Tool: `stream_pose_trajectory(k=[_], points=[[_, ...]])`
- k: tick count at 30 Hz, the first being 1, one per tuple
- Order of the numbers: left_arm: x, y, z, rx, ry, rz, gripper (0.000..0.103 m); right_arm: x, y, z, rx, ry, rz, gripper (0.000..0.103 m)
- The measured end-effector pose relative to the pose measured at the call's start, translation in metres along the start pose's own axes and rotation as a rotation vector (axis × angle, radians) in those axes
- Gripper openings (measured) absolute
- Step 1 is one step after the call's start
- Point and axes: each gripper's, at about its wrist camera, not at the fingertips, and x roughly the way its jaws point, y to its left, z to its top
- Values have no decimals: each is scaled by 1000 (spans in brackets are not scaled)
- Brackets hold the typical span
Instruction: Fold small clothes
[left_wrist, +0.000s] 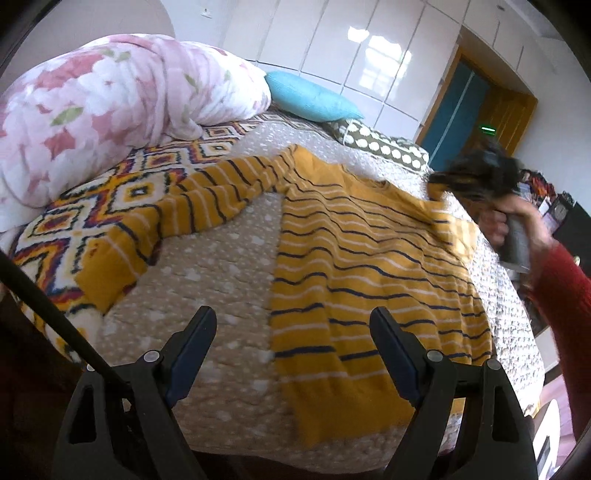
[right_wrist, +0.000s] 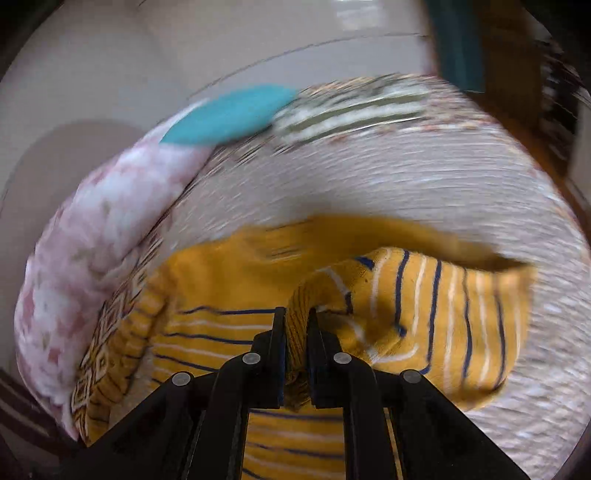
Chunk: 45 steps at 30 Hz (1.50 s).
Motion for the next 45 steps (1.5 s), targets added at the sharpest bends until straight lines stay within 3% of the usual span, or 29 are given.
stream_pose_trajectory(k=[5, 9, 13, 15, 18, 21, 26, 32, 34, 37, 41, 43, 45], points=[[-5, 27, -2, -18, -29, 49, 84, 101, 81, 6, -93, 124, 30, 10], [-2, 50, -7, -52, -31, 95, 84, 153, 118, -2, -126, 248, 105, 30], [-4, 70, -10, -90, -45, 128, 84, 133, 132, 1, -141, 198, 242, 41], [-5, 77, -9, -113, -48, 133, 84, 117, 134, 4, -165, 159, 230, 46], [-8, 84, -11, -137, -53, 141, 84, 97, 128, -1, -190, 126, 143, 46], [-13, 97, -13, -165, -63, 178, 84, 86, 142, -18, -233, 142, 176, 46], [-36, 130, -18, -238, -102, 265, 84, 85, 197, -72, -373, 241, 288, 47], [-61, 156, -28, -290, -156, 310, 84, 103, 245, -129, -335, 379, 454, 50], [-64, 161, -32, -296, -161, 312, 84, 109, 261, -146, -343, 407, 486, 57], [-62, 165, -35, -305, -151, 308, 84, 115, 278, -167, -353, 375, 388, 58], [-61, 166, -38, -312, -158, 295, 84, 134, 273, -176, -195, 359, 328, 69], [-61, 165, -38, -314, -163, 276, 84, 136, 279, -174, -170, 302, 319, 75], [-63, 163, -38, -312, -169, 263, 84, 139, 287, -169, -204, 231, 290, 71]])
